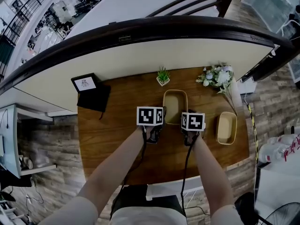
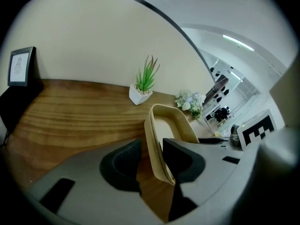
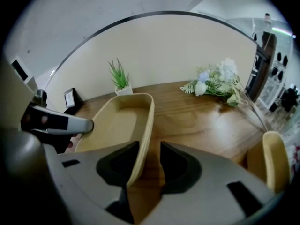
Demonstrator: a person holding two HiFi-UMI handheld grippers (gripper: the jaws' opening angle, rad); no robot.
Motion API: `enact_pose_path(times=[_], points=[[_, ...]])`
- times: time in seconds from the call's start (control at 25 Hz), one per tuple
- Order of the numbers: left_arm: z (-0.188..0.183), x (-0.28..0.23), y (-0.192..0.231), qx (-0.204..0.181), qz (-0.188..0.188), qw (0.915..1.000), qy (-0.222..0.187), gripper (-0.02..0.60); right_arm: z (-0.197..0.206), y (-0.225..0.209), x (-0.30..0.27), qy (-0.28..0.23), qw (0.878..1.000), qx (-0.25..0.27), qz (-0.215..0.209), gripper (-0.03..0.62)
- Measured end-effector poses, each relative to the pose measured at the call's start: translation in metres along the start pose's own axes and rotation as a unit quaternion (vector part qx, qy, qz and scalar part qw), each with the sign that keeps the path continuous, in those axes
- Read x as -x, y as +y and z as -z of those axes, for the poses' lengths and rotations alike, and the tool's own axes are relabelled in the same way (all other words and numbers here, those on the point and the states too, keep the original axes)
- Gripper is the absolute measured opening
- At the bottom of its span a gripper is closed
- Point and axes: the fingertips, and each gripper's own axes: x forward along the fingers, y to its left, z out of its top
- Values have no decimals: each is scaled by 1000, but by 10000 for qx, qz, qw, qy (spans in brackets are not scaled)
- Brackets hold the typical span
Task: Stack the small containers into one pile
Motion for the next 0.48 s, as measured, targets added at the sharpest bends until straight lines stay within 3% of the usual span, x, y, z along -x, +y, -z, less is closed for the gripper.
enact_pose_path(times=[0.04, 0.12, 0.16, 0.28, 0.48], points=[[0, 2, -1, -142, 8, 9999, -11, 156, -2, 1, 3, -69, 10000, -44, -35, 151], [-4, 12, -7, -324, 104, 9993, -155, 203, -11, 5, 14, -344, 9991, -172, -196, 246], [-7, 19, -10, -333, 161, 9990, -266, 210, -17, 8, 23, -493, 9982, -207, -265, 255], [-22, 49, -17, -448, 193, 9970, -597, 216, -36, 19, 57, -845, 9957, -21, -368, 253], [-54, 112, -38, -1009, 152, 9875, -1201, 216, -70, 42, 135, -1566, 9853, 484, -490, 244]])
